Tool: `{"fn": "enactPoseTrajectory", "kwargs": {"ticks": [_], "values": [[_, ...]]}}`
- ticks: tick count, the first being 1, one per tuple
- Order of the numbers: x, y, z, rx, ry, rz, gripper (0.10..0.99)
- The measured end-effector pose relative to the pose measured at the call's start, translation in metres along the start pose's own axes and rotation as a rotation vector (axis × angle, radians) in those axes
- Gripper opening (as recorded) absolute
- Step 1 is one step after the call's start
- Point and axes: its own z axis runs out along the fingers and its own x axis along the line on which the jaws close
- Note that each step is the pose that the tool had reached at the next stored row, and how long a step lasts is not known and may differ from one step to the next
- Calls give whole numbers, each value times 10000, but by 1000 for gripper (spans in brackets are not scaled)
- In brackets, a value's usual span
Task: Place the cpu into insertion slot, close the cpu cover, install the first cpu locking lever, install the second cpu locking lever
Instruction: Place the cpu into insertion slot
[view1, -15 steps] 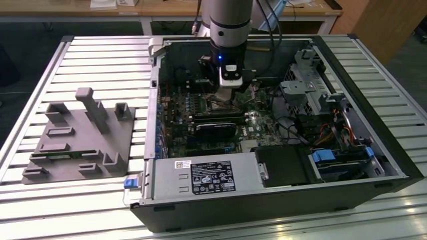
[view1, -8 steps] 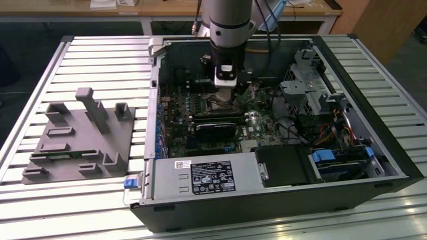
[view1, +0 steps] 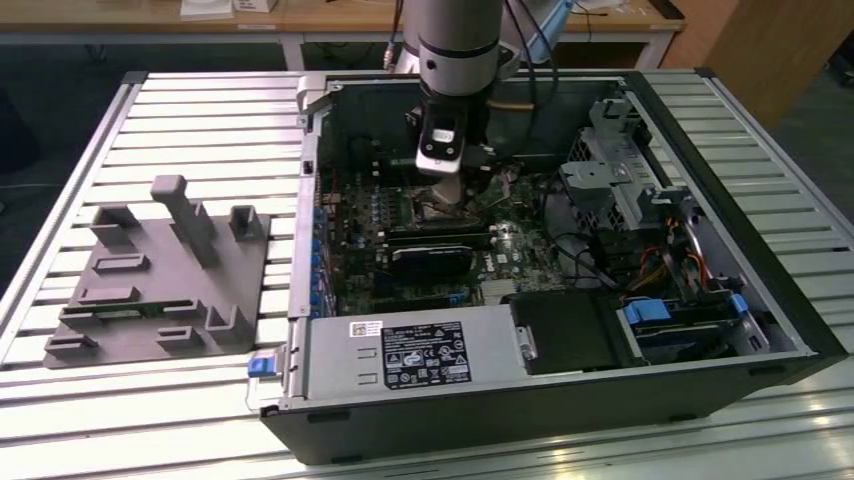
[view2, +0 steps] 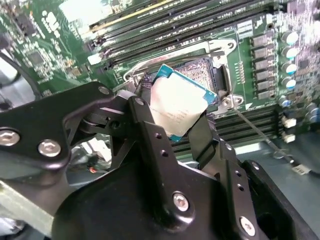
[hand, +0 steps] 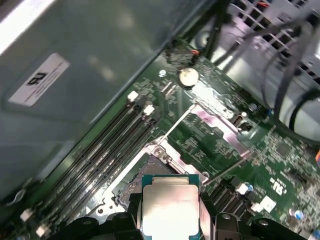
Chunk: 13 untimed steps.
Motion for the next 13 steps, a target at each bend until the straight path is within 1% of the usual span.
{"fn": "enactPoseTrajectory", "kwargs": {"ticks": [13], "values": [[0, -2, 15, 6, -241, 2349, 541]]}}
